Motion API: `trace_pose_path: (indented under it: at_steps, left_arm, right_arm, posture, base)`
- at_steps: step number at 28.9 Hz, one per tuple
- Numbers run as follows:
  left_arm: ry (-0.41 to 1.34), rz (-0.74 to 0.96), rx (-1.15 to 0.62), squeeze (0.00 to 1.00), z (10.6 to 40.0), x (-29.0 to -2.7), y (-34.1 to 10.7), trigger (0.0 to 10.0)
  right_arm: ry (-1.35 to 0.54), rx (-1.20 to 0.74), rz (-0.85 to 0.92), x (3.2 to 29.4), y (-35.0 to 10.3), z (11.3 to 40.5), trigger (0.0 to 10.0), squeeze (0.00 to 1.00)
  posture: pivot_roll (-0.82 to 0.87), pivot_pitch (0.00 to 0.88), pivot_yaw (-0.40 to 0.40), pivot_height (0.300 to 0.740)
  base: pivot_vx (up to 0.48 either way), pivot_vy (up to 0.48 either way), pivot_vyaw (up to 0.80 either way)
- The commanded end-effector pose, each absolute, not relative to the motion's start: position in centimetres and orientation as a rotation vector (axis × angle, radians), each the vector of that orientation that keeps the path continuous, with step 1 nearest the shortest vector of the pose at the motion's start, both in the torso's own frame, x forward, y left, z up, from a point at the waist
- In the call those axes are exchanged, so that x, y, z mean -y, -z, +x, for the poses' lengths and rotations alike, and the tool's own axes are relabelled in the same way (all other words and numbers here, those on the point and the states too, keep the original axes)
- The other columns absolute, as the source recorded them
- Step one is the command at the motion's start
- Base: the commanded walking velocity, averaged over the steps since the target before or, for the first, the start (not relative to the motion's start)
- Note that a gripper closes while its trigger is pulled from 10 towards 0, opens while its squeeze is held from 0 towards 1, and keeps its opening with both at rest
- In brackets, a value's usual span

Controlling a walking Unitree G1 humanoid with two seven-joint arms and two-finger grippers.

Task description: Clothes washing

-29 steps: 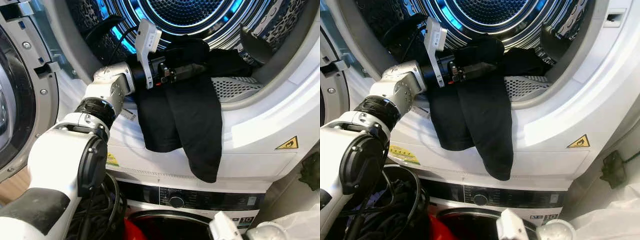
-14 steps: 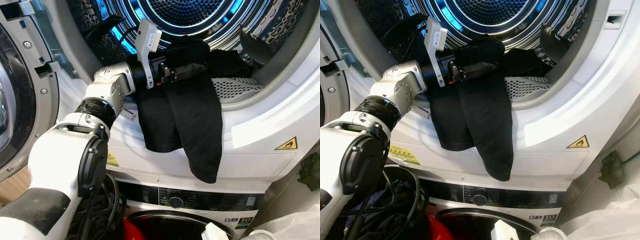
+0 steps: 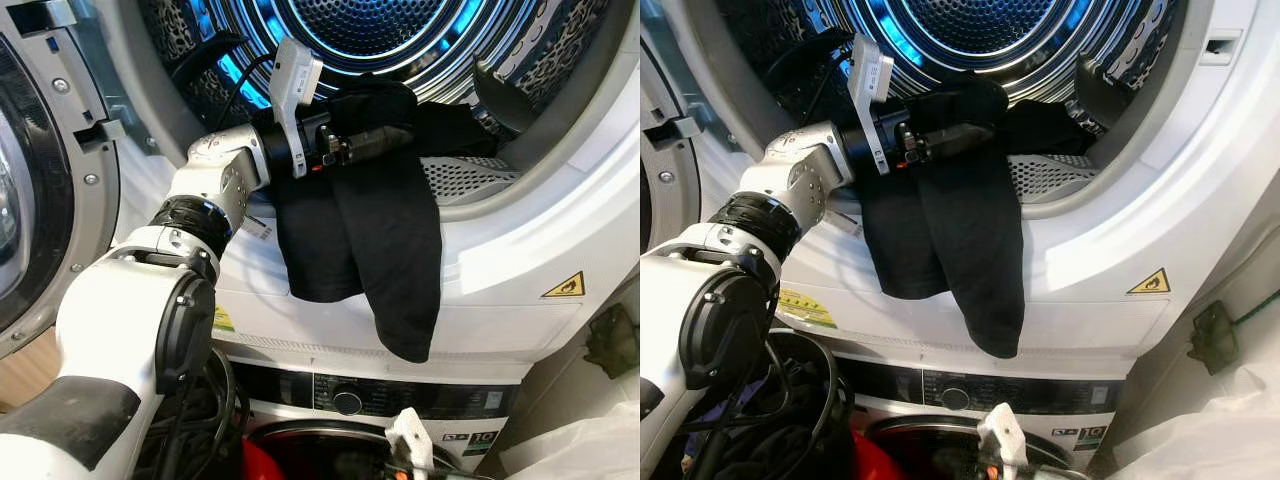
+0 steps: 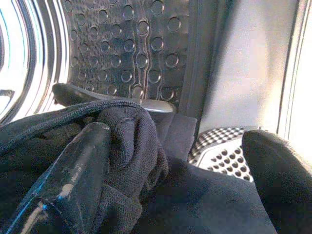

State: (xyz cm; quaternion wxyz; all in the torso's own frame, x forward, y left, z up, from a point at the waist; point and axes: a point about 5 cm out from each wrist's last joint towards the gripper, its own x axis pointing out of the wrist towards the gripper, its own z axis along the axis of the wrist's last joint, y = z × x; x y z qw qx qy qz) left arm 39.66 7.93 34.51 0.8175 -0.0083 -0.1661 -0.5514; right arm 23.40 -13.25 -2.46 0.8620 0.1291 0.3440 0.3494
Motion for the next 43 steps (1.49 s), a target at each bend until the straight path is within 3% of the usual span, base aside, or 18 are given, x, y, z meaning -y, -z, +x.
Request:
trace_pose_path:
  at_steps: [1, 5, 10, 18, 24, 39, 43]
  left_arm:
    - [1.175, -0.006, 0.369, 1.0, 39.6, -8.2, -34.9, 10.0]
    - [1.177, -0.009, 0.366, 1.0, 39.6, -8.2, -34.8, 10.0]
    - [1.181, -0.009, 0.369, 1.0, 39.6, -8.2, -35.1, 10.0]
    - [1.174, -0.016, 0.372, 1.0, 39.6, -8.3, -35.0, 10.0]
    - [1.171, -0.015, 0.372, 1.0, 39.6, -8.4, -35.0, 10.0]
    - [1.201, -0.009, 0.36, 1.0, 39.5, -8.5, -34.8, 10.0]
    - [1.209, -0.011, 0.357, 1.0, 39.5, -8.4, -34.8, 10.0]
  right_arm:
    - [-0.56, -0.764, 0.211, 14.3, 3.6, 23.4, 10.0, 0.0]
    - [-0.25, -0.88, 0.151, 16.7, 5.7, 22.3, 10.0, 0.0]
    - [-0.083, -0.944, -0.01, 20.0, 6.8, 20.6, 10.0, 0.0]
    - [0.183, -0.95, 0.004, 23.2, 6.9, 19.8, 10.0, 0.0]
    - [0.319, -0.973, 0.074, 23.8, 7.2, 19.0, 10.0, 0.0]
    - [0.429, -1.016, 0.081, 24.6, 7.9, 17.2, 10.0, 0.0]
    - [0.652, -1.006, -0.009, 27.1, 7.3, 16.3, 10.0, 0.0]
  posture:
    - [0.02, 0.0, 0.068, 0.74]
    - [0.02, 0.0, 0.078, 0.74]
    - [0.02, 0.0, 0.076, 0.74]
    - [0.02, 0.0, 0.073, 0.74]
    - [0.02, 0.0, 0.071, 0.74]
    - [0.02, 0.0, 0.073, 0.74]
    - [0.02, 0.0, 0.077, 0.74]
  base:
    - [0.0, 0.0, 0.0]
    - [0.0, 0.0, 0.0]
    - [0.0, 0.0, 0.0]
    - [0.0, 0.0, 0.0]
    - [0.0, 0.0, 0.0]
    - [0.0, 0.0, 0.0]
    - [0.0, 0.0, 0.0]
